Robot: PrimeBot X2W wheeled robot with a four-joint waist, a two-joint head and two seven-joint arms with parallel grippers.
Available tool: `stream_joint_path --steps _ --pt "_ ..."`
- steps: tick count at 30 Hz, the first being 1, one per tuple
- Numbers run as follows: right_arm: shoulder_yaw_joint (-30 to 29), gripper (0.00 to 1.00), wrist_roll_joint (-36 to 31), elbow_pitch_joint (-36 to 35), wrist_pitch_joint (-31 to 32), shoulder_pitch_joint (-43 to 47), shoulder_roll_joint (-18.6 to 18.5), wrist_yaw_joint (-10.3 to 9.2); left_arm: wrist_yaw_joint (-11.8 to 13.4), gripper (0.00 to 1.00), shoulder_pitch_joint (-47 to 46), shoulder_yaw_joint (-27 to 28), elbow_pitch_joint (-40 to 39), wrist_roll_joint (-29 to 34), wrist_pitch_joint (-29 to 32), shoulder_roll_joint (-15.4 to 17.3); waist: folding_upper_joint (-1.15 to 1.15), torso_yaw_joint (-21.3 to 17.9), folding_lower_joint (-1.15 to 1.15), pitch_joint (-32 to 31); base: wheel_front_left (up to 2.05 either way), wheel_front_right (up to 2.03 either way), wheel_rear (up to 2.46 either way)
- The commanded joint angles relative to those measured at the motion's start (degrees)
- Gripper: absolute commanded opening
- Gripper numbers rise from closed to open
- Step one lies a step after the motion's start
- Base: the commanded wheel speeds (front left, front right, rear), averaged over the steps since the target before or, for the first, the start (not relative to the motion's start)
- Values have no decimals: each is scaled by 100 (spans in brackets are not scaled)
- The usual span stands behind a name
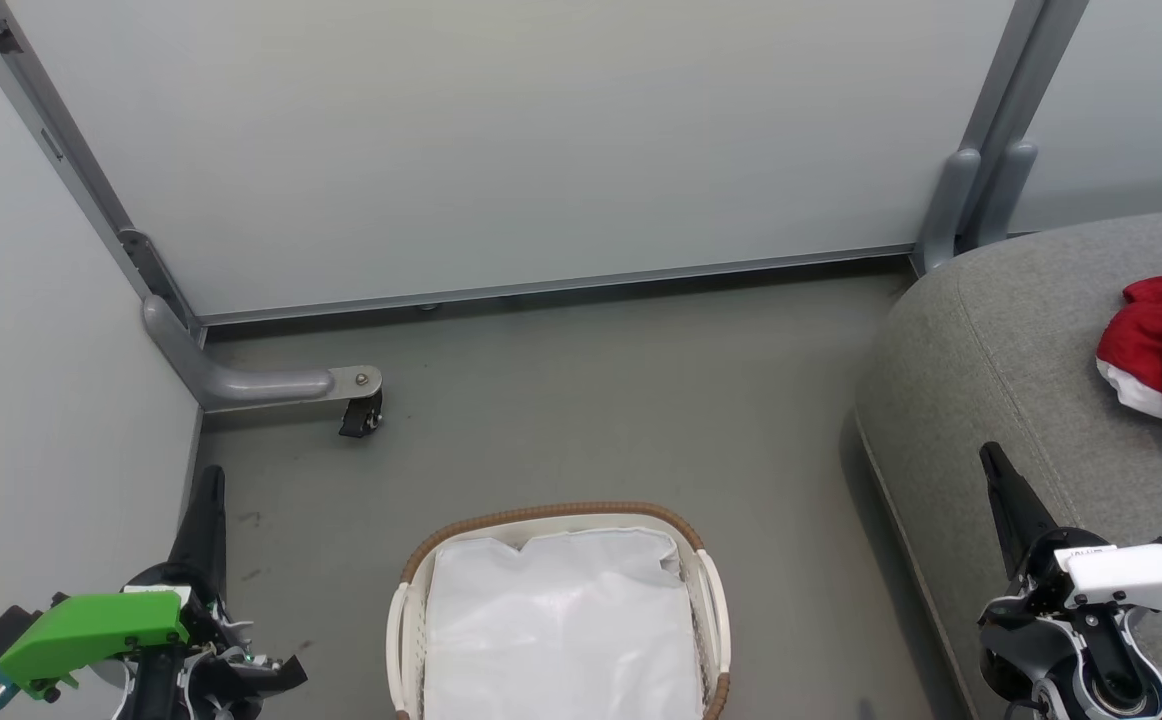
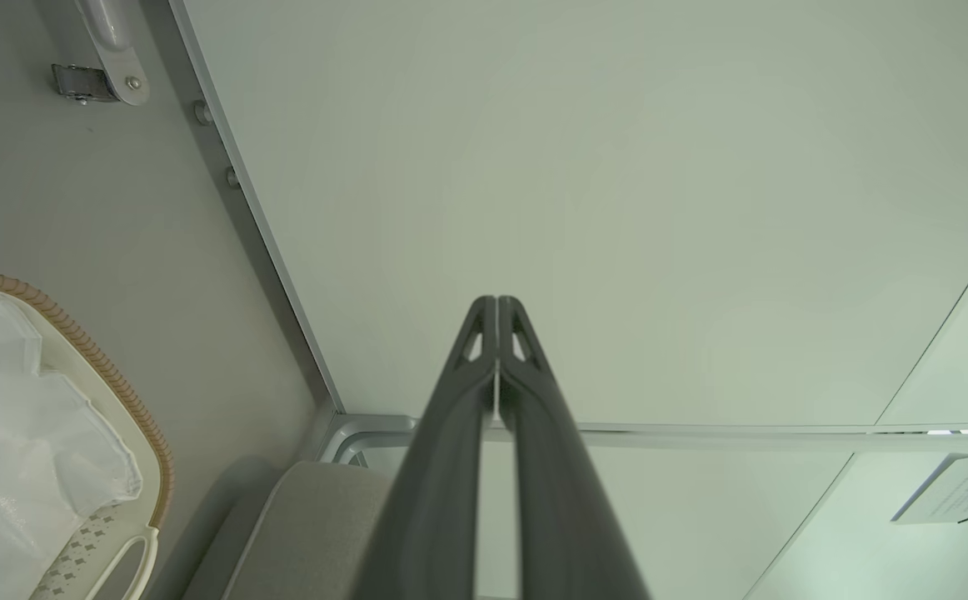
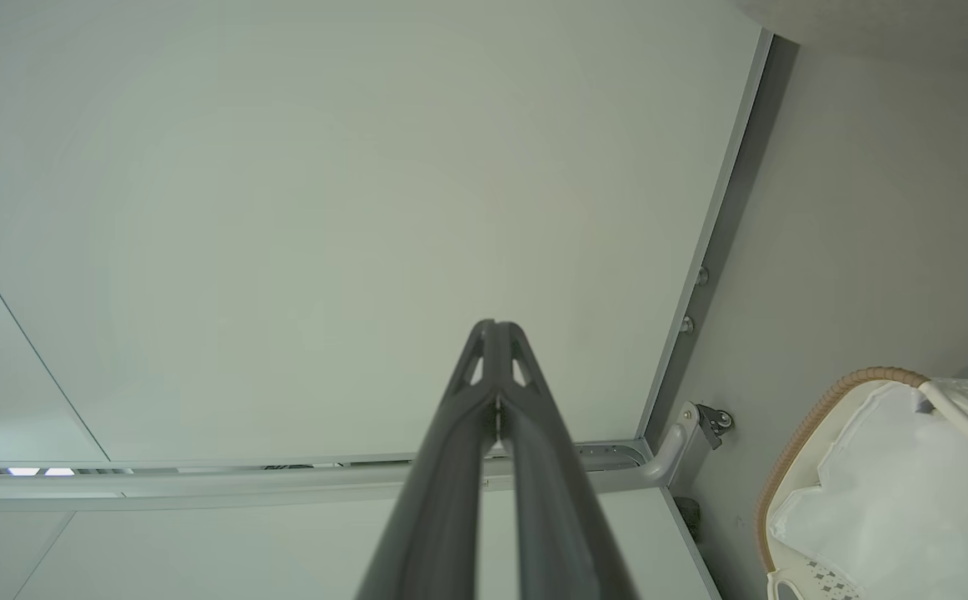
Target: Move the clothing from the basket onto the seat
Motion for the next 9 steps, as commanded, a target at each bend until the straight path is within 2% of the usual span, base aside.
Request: stream_joint_path --steps 1,9 --pt "-9 0 19 -23 7 47 -34 -2 -20 0 -54 12 -7 -18 18 38 0 0 0 0 0 0 0" --pt "-8 0 20 -23 7 47 -34 -2 -21 0 -54 12 -6 -18 18 38 0 0 0 0 0 0 0"
